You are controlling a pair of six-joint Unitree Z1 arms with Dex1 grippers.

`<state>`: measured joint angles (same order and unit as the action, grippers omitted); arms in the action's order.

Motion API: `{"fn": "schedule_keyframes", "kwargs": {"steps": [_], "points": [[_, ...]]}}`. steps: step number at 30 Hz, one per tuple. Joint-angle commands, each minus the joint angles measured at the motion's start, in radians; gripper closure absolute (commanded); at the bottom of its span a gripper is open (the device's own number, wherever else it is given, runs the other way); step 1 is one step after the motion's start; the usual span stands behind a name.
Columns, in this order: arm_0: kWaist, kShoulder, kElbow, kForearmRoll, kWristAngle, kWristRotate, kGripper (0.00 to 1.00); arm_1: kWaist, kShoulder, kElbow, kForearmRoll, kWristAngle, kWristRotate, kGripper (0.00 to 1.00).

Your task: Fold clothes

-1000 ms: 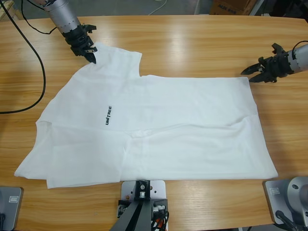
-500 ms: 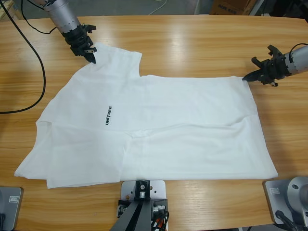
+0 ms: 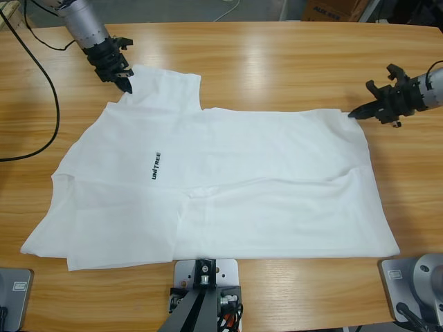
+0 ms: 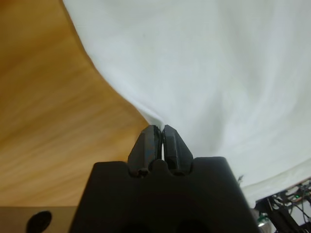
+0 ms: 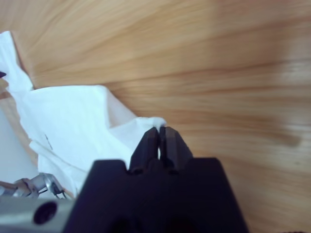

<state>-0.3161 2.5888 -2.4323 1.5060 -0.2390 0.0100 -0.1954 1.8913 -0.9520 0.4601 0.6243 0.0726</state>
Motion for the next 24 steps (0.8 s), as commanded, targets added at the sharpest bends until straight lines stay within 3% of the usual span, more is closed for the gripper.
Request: {"fn": "schedule_keyframes", "kwargs": {"steps": [1,7,18,24], "points": [[0.011,-0.077,0.104,0.105,-0.039,0.015,1.000,0.040,-0.080,0.022,0.068,0.040,0.015,1.000],[0.009,-0.126,0.179,0.105,-0.088,0.014,1.000,0.087,-0.109,0.036,0.140,0.049,0.030,1.000],[0.032,-0.310,0.617,-0.033,-0.086,0.036,1.000,0.087,-0.187,0.051,0.290,0.010,0.056,1.000],[0.045,-0.403,0.751,-0.085,-0.083,0.037,1.000,0.087,-0.231,0.036,0.392,-0.030,0.072,1.000]]}}
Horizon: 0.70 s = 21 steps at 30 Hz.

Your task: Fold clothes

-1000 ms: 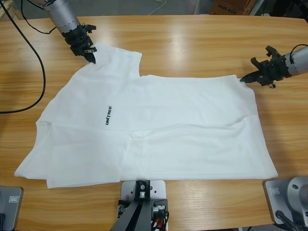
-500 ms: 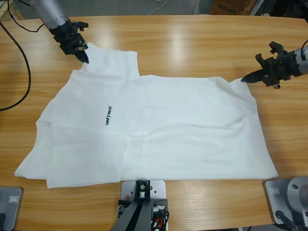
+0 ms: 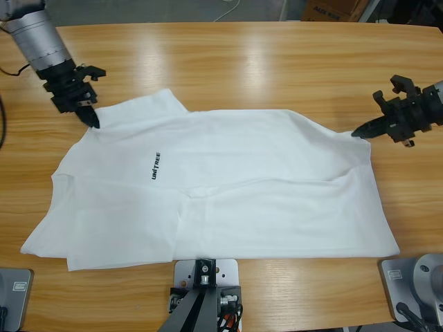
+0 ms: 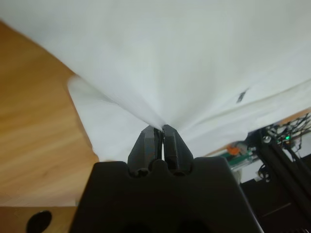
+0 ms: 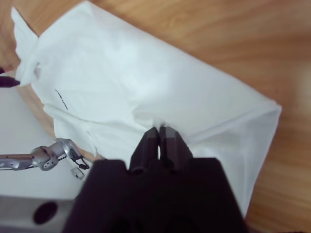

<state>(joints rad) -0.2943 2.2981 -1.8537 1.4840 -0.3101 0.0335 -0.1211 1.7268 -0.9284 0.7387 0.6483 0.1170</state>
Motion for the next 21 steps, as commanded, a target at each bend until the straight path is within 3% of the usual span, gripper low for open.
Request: {"fn": "schedule_keyframes", "kwargs": {"steps": [1,9,21], "points": [[0.026,-0.122,0.185,-0.066,-0.012,0.016,1.000,0.012,-0.078,0.013,0.134,-0.059,0.028,1.000],[0.018,-0.194,0.264,-0.064,-0.018,0.035,1.000,0.012,-0.153,0.014,0.249,-0.108,0.038,1.000],[-0.036,-0.318,0.452,-0.062,-0.042,0.043,1.000,0.012,-0.066,0.013,0.262,-0.205,0.116,1.000]]}}
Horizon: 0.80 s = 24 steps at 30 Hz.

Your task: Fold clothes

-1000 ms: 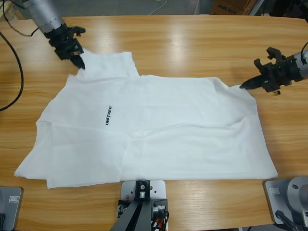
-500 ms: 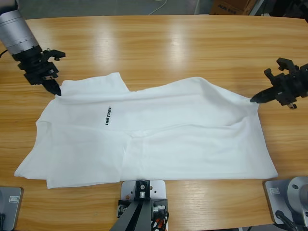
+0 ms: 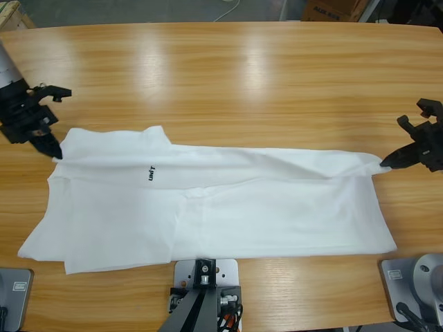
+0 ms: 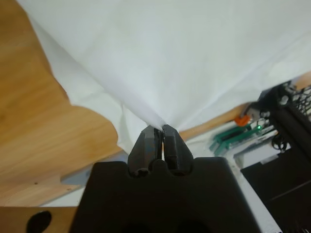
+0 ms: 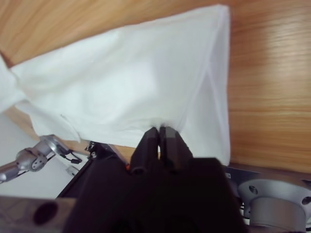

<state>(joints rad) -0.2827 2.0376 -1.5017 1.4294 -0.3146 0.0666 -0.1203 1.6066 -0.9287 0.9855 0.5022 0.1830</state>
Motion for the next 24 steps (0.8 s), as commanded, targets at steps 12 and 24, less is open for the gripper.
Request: {"fn": "schedule_keyframes", "kwargs": {"steps": [12,24], "points": [[-0.125,-0.049,0.204,-0.016,-0.046,0.001,1.000,0.019,0.068,0.019,0.027,-0.071,0.114,1.000],[-0.105,-0.085,0.320,-0.091,-0.033,-0.007,0.931,0.062,0.023,-0.020,0.111,-0.169,0.236,0.001]]}}
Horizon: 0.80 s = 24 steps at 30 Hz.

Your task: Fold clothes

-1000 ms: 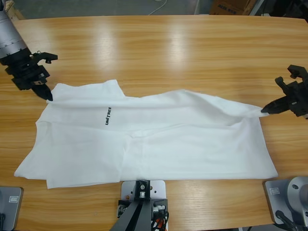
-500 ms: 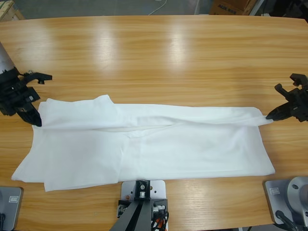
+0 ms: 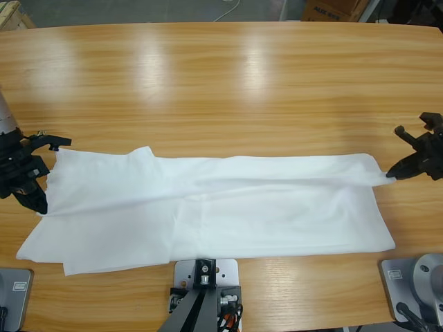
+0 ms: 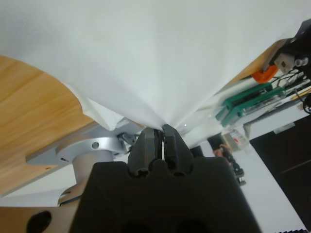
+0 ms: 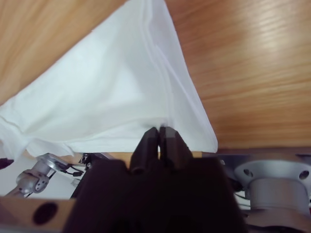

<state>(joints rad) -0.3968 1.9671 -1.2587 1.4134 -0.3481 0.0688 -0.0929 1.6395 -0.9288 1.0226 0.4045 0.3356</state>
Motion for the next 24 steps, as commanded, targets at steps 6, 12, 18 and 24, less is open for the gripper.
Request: {"fn": "schedule_keyframes", "kwargs": {"steps": [6,12,18,24], "points": [[-0.001,-0.016,0.099,-0.106,0.003,-0.009,0.000,0.036,-0.032,-0.033,0.094,-0.113,0.106,0.000],[0.003,-0.050,0.091,-0.100,-0.001,-0.010,0.000,0.036,-0.083,-0.022,0.073,-0.091,0.105,0.000],[0.001,-0.076,0.054,-0.211,-0.060,-0.042,0.005,0.054,-0.148,0.133,-0.164,-0.057,0.164,0.000],[-0.033,-0.187,0.067,-0.320,-0.063,-0.142,0.105,0.231,-0.271,0.140,-0.201,-0.107,0.179,0.000]]}}
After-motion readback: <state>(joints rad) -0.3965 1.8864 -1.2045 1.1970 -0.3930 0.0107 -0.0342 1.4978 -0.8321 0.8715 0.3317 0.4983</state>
